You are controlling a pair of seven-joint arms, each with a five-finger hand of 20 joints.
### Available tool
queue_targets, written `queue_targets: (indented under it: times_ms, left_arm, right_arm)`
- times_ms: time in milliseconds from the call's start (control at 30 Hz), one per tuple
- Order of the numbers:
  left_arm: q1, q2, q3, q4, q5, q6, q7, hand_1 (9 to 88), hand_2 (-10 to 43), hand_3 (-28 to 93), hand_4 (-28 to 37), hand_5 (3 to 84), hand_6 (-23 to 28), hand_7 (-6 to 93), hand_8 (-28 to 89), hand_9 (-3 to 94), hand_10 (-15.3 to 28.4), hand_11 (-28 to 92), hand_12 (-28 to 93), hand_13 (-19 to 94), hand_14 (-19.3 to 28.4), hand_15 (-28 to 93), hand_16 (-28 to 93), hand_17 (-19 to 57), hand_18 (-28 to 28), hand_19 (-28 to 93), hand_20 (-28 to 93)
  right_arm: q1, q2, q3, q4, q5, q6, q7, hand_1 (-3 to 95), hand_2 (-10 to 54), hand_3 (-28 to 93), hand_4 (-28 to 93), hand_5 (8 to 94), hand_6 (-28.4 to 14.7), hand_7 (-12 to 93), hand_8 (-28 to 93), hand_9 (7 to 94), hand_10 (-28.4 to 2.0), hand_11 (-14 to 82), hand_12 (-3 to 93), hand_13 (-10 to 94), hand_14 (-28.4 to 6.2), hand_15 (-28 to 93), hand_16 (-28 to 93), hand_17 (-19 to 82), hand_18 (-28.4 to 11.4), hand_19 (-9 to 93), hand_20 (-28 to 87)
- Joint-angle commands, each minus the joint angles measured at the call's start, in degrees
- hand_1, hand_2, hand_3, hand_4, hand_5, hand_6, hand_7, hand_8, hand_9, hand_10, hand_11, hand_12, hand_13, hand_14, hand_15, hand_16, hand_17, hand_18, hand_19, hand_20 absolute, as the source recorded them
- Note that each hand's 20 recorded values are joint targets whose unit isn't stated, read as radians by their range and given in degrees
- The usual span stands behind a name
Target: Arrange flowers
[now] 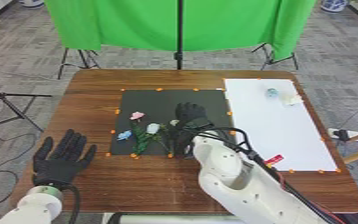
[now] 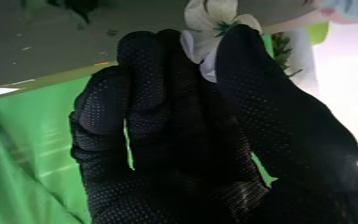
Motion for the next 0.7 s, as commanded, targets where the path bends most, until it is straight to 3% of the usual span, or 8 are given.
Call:
queue_targets:
  times_ms: [33, 67, 133, 233, 333, 467, 700]
  left_arm:
    - [0.7, -0.54, 0.95, 2.06, -3.9, -4.26, 0.9, 28.3, 13.4, 76, -28.3, 48.7, 7.8, 21.0, -11, 43.5, 15.9, 32, 13, 34, 16.0, 56, -6, -4.8, 15.5, 43, 20]
    - [0.7, -0.64, 0.69, 1.93, -4.26, -3.46, 0.72, 28.3, 13.4, 76, -28.3, 48.5, 7.7, 21.0, -11, 43.4, 15.9, 32, 13, 34, 16.0, 56, -6, -4.8, 15.5, 43, 20]
    - [1.3, -0.54, 0.53, 1.7, -3.66, -3.4, 1.07, 28.3, 13.3, 76, -28.3, 48.4, 7.5, 21.0, -11, 43.3, 15.9, 32, 13, 34, 15.9, 56, -6, -4.8, 15.5, 43, 20]
    - [1.6, -0.71, 0.25, 1.62, -4.48, -3.36, 1.57, 28.3, 13.3, 76, -28.3, 48.4, 7.5, 21.1, -11, 43.3, 15.8, 32, 13, 34, 15.8, 56, -6, -4.7, 15.4, 42, 20]
    - [1.7, -0.84, 0.24, 1.41, -4.56, -3.0, 1.69, 28.2, 13.2, 76, -28.3, 48.4, 7.5, 21.1, -11, 43.3, 15.8, 32, 13, 34, 15.8, 56, -6, -4.7, 15.4, 42, 20]
    - [2.1, -0.79, 0.24, 1.12, -5.27, -3.01, 2.26, 28.3, 13.1, 76, -28.3, 48.5, 7.5, 21.2, -11, 43.3, 15.8, 32, 13, 34, 15.8, 55, -6, -4.7, 15.4, 42, 20]
    - [2.3, -1.02, -0.14, 0.86, -5.41, -2.41, 3.01, 28.4, 13.0, 76, -28.3, 48.6, 7.5, 21.6, -11, 43.4, 15.8, 32, 13, 34, 15.8, 55, -6, -4.5, 15.3, 42, 20]
  right_arm:
    - [-0.8, -1.1, 1.8, -2.1, 1.7, -6.8, -2.5, 59.1, -8.8, 69, -28, 63.5, -3.7, 35, 9, 70.9, -13.8, 17.1, 46.8, 59, -9.9, 51, 37, 33, -22.8, 83, 34]
    - [-0.8, -1.0, 1.8, -2.2, 2.1, -6.8, -2.1, 59.5, -9.1, 69, -28, 63.3, -3.6, 35, 8, 70.9, -13.5, 16.2, 46.1, 58, -9.6, 50, 38, 32, -22.8, 82, 34]
    - [-0.9, -1.0, 2.4, -2.6, 3.5, -7.9, -1.8, 60.3, -9.4, 70, -28, 63.1, -3.8, 33, 8, 70.7, -13.6, 14.4, 44.9, 58, -9.1, 49, 39, 32, -22.7, 82, 34]
    - [-1.4, -0.7, 3.3, -3.2, 5.6, -8.7, -1.7, 58.6, -9.5, 71, -28, 62.0, -4.2, 29, 7, 68.2, -14.6, 16.8, 39.0, 56, -9.8, 49, 37, 31, -23.0, 81, 34]
    - [-1.6, -0.8, 3.9, -3.5, 6.3, -10.2, -1.6, 49.9, -9.5, 74, -27, 61.1, -4.6, 26, 2, 64.1, -17.4, 26.9, 25.0, 56, -14.4, 54, 28, 30, -23.4, 81, 34]
    - [-1.8, -0.8, 4.2, -3.9, 6.3, -10.6, -1.7, 47.0, -9.5, 76, -25, 60.7, -4.6, 24, -9, 63.3, -18.1, 25.4, 23.2, 55, -15.2, 55, 23, 29, -23.5, 81, 34]
    - [-1.8, -0.3, 5.3, -5.4, 6.7, -10.6, -2.5, 42.8, -9.5, 75, -24, 59.2, -5.9, 22, -10, 61.6, -19.2, 23.4, 22.4, 53, -16.3, 55, 22, 29, -23.9, 80, 33]
